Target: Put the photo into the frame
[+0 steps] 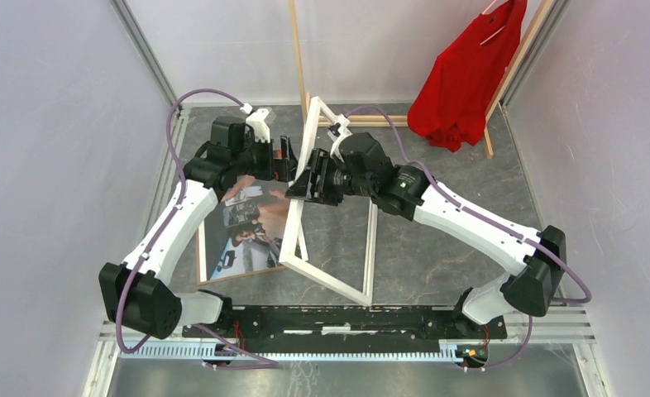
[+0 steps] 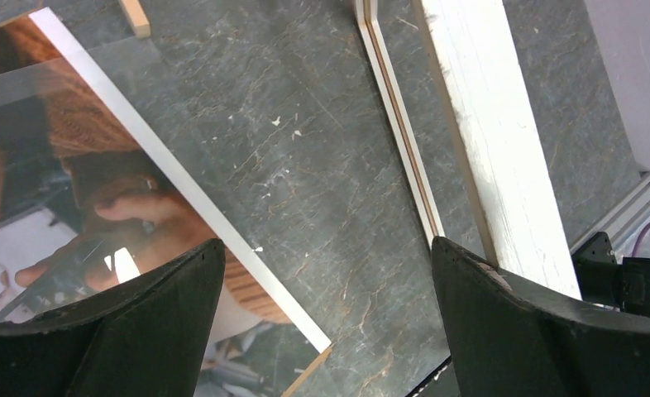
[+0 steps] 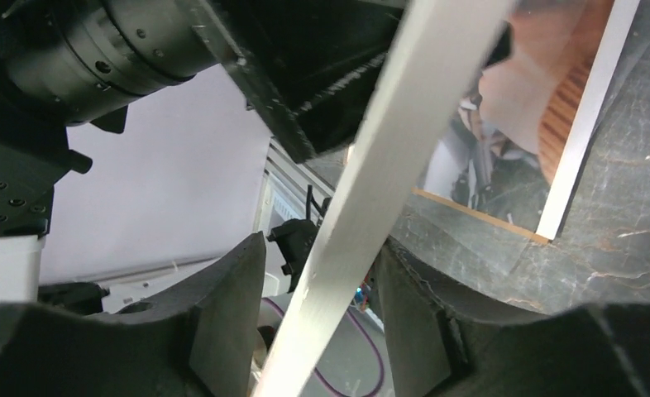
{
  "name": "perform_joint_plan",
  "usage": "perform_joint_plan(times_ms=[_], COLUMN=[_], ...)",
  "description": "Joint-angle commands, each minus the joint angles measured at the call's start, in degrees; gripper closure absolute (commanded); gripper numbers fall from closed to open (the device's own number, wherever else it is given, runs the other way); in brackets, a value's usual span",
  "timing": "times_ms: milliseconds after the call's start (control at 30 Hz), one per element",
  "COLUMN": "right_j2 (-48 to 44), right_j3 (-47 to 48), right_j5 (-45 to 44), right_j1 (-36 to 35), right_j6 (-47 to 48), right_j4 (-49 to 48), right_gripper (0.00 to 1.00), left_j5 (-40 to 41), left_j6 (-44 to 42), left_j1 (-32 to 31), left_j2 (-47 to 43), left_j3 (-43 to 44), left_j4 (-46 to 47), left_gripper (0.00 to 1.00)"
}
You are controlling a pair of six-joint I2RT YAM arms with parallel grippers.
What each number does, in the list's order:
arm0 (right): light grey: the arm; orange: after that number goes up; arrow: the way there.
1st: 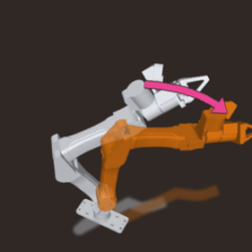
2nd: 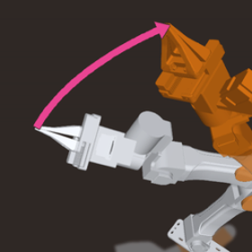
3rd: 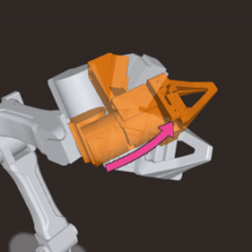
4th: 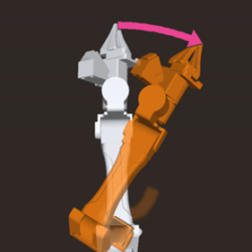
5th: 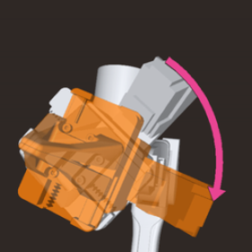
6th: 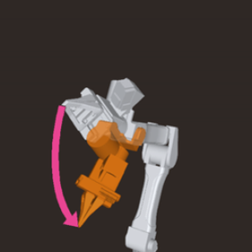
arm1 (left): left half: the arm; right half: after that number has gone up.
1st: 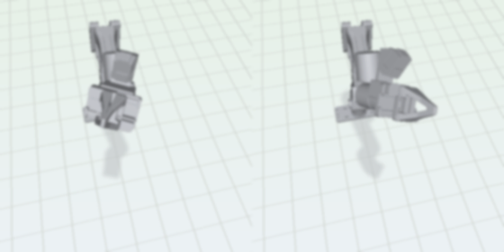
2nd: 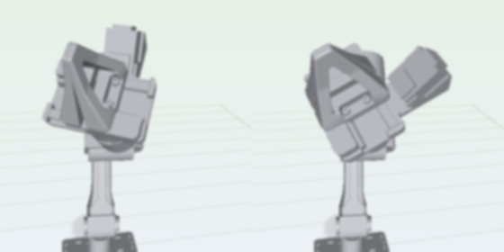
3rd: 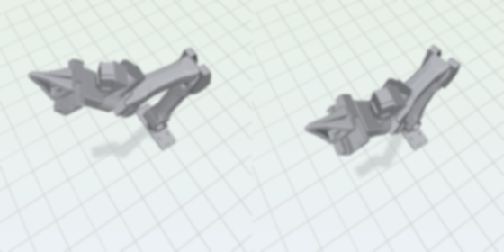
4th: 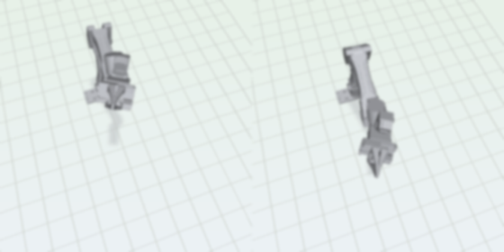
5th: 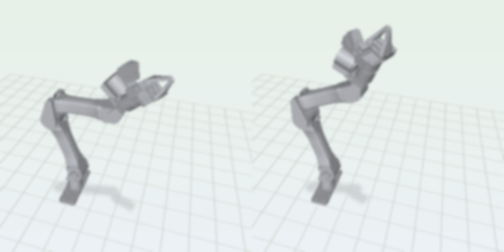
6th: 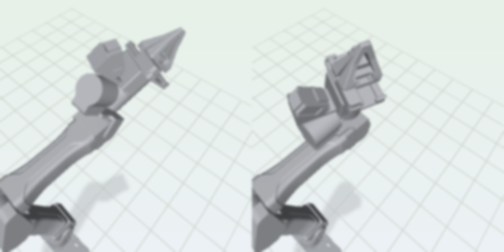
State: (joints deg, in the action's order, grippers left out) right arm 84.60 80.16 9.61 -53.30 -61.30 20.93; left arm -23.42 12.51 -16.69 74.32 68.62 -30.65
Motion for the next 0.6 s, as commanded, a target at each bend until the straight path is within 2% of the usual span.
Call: perform_joint_plan(times_ms=[0,233,500,567], right_j2=[2.0,6.5,8.3,8.0], right_j3=[7.0,16.5,16.5,16.1], right_j5=[4.0,-1.7,-5.6,-6.5], right_j1=[0.7,1.4,1.8,1.9], right_j6=[7.6,16.5,17.6,17.3], right_j4=[4.1,19.9,21.9,21.5], right_gripper=[0.4,0.37,0.37,0.4], left_j5=[0.3,-0.5,-3.2,-4.1], left_j6=[3.8,6.3,9.9,10.9], left_j1=[-2.1,-3.6,-5.1,-5.2], left_j2=[-0.5,-1.4,-3.0,-3.4], left_j3=[2.3,1.1,-1.0,-1.2], left_j4=[4.9,7.9,9.1,9.4], left_gripper=[0.0,0.0,0.0,0.0])
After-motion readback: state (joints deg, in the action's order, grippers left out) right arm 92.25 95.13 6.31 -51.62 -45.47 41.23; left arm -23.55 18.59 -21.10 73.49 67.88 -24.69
